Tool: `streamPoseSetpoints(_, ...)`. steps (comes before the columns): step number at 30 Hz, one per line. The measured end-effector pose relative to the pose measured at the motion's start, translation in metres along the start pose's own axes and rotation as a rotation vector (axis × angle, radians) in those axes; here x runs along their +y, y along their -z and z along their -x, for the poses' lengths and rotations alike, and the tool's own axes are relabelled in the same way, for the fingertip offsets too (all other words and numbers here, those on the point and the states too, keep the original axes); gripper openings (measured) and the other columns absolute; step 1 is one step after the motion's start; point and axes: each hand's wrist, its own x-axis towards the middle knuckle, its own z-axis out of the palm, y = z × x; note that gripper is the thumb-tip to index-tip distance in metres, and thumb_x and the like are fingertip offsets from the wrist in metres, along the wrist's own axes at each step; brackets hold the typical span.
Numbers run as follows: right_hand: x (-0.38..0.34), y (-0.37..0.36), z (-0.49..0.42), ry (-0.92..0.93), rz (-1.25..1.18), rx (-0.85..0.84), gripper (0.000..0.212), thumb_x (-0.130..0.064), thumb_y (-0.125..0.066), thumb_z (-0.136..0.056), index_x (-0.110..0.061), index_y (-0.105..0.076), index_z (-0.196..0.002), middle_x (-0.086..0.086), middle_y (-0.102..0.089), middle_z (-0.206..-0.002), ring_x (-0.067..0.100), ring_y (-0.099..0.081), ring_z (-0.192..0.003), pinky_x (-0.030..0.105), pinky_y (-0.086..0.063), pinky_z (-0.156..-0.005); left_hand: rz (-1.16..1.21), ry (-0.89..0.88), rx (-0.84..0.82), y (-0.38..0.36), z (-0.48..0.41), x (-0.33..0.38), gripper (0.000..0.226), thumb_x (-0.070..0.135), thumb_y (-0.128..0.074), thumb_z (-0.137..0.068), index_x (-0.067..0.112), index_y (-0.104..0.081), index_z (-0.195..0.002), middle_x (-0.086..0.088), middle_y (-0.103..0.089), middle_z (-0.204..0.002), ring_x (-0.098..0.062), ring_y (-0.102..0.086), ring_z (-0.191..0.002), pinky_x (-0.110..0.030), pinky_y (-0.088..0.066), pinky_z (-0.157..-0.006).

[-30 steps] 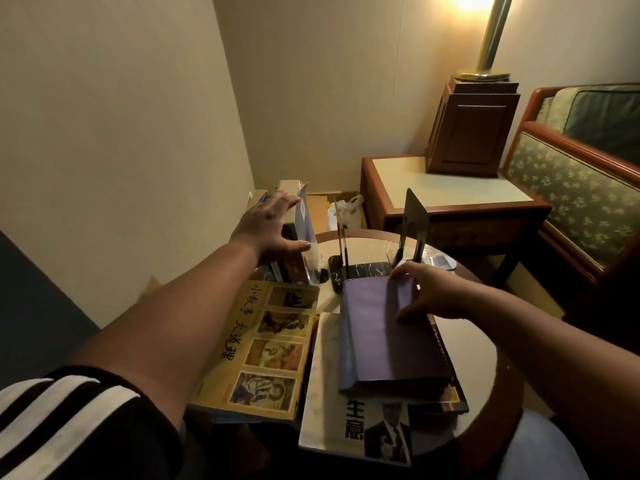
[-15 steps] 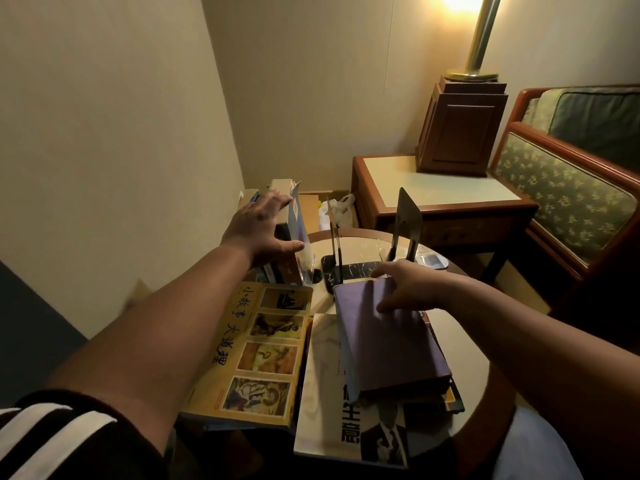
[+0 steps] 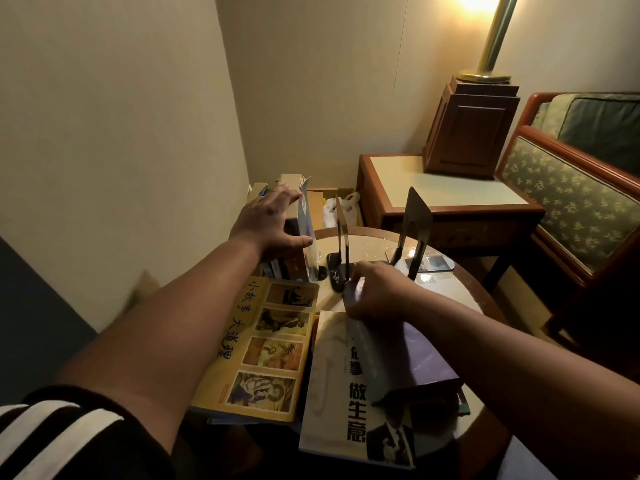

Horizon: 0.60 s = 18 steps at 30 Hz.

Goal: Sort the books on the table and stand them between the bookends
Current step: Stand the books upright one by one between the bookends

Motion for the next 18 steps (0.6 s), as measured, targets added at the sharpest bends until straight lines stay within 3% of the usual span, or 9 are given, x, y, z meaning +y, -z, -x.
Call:
streamPoseSetpoints(5,0.026,0.021,0.012,0.008,-0.303,0.019,0.057,-0.029,-0.080,-0.079,-0.025,-0.053,-0.129,0.002,-0.053,-0.126,0.019,-0.053,-0.110,0.026,-0.050,-0.079,-0.002,-0.010,0.010,-0.001,0.001,-0.001,0.093,0.069,-0.071,-0.067,0.032,-0.032,-0.143,-0.002,-0.033,-0.157,-0.033,-0.045,-0.134,-0.052,-0.045,-0.103)
streamPoseSetpoints(9,0.048,0.034,0.016,0.000,-0.530,-0.020,0.054,-0.019,-0.078,-0.078,-0.033,-0.053,-0.125,0.003,-0.055,-0.123,0.024,-0.059,-0.109,0.042,-0.058,-0.090,-0.003,-0.012,0.023,-0.002,0.001,0.000,0.093,0.067,-0.073,-0.068,0.032,-0.032,-0.144,-0.002,-0.032,-0.157,-0.034,-0.044,-0.134,-0.052,-0.045,-0.103)
streamPoseSetpoints(15,0.080,0.058,0.026,-0.041,-0.843,-0.066,0.056,-0.006,-0.069,-0.081,-0.031,-0.054,-0.129,0.016,-0.050,-0.125,0.036,-0.057,-0.112,0.049,-0.057,-0.090,-0.003,-0.013,0.034,-0.002,0.001,0.000,0.093,0.064,-0.075,-0.068,0.031,-0.032,-0.144,-0.002,-0.031,-0.158,-0.034,-0.042,-0.136,-0.053,-0.045,-0.102)
streamPoseSetpoints(18,0.089,0.063,0.029,-0.038,-0.848,-0.090,0.057,-0.006,-0.065,-0.082,-0.032,-0.054,-0.132,0.014,-0.047,-0.132,0.036,-0.057,-0.114,0.048,-0.057,-0.091,0.014,-0.024,0.053,-0.001,0.001,0.001,0.093,0.064,-0.075,-0.067,0.031,-0.034,-0.143,-0.001,-0.036,-0.153,-0.033,-0.046,-0.132,-0.051,-0.046,-0.098)
